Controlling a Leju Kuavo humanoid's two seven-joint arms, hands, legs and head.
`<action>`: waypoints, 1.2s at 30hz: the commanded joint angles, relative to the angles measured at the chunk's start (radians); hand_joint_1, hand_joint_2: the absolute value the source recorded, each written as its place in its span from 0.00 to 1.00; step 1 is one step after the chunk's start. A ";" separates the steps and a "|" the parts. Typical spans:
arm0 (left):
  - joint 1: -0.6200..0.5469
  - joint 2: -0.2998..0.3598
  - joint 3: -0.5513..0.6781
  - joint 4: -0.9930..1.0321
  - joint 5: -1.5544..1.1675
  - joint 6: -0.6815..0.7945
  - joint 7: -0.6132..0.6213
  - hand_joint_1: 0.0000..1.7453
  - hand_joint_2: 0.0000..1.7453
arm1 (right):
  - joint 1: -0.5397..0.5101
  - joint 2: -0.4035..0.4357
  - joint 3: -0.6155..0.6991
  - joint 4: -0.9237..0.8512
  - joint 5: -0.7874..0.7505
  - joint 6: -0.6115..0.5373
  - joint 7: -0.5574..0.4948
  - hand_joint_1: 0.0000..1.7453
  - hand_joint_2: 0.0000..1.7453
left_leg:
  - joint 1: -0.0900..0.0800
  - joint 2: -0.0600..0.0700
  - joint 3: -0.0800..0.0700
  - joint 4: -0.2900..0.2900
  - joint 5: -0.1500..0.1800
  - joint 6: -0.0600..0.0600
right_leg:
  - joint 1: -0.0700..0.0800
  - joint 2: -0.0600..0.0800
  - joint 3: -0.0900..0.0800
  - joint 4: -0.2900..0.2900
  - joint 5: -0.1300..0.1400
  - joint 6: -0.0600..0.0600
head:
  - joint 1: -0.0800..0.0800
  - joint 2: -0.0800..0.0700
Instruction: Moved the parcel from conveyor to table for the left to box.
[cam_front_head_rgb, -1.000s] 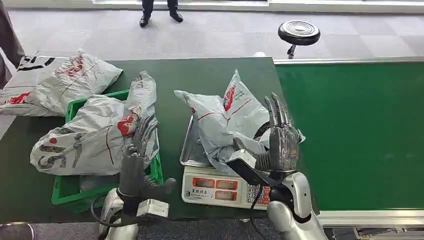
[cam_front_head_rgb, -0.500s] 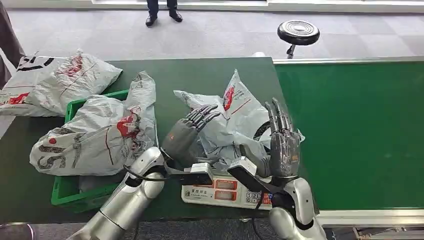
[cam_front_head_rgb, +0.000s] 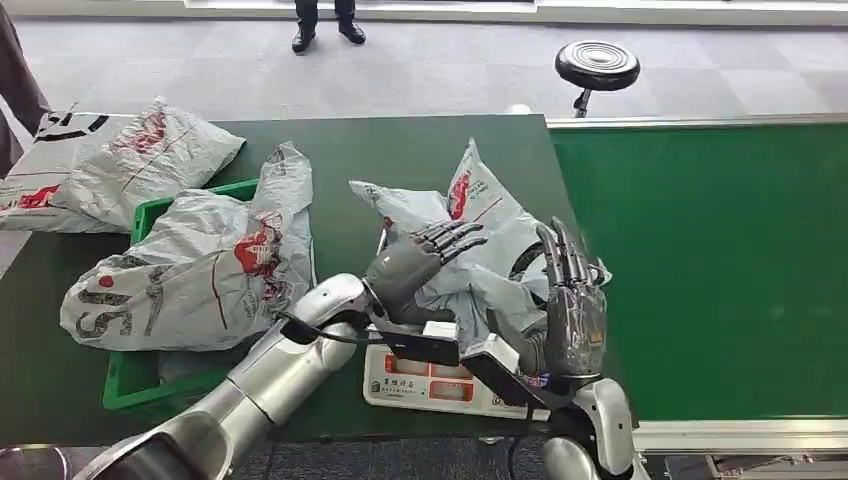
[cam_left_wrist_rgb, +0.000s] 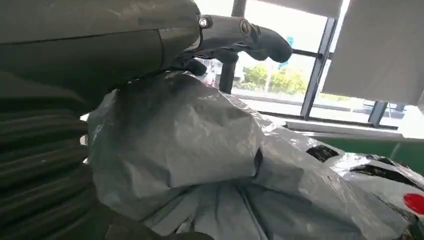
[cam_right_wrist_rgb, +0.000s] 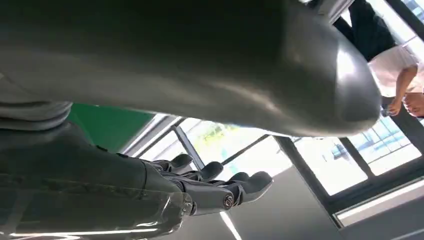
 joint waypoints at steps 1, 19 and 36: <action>-0.097 -0.048 -0.146 0.204 -0.005 -0.030 -0.003 0.00 1.00 | 0.037 -0.023 -0.034 -0.036 0.013 0.001 0.002 0.00 0.00 | 0.000 -0.003 0.001 -0.002 0.001 0.002 | 0.001 -0.004 0.003 -0.002 0.000 -0.003 | 0.000 0.000; -0.089 -0.056 -0.188 0.258 -0.014 -0.040 -0.026 0.62 1.00 | 0.039 -0.024 -0.026 -0.037 0.017 0.001 -0.005 0.00 0.00 | 0.000 -0.001 0.001 -0.002 0.001 0.002 | 0.001 -0.002 0.002 -0.002 0.000 -0.003 | 0.000 0.000; -0.084 -0.009 -0.175 0.162 -0.004 -0.013 -0.034 1.00 1.00 | 0.045 -0.012 -0.035 -0.051 0.018 0.013 -0.005 0.00 0.00 | 0.000 0.001 0.001 -0.002 0.001 0.003 | 0.001 0.000 0.002 -0.002 0.001 -0.004 | 0.000 0.000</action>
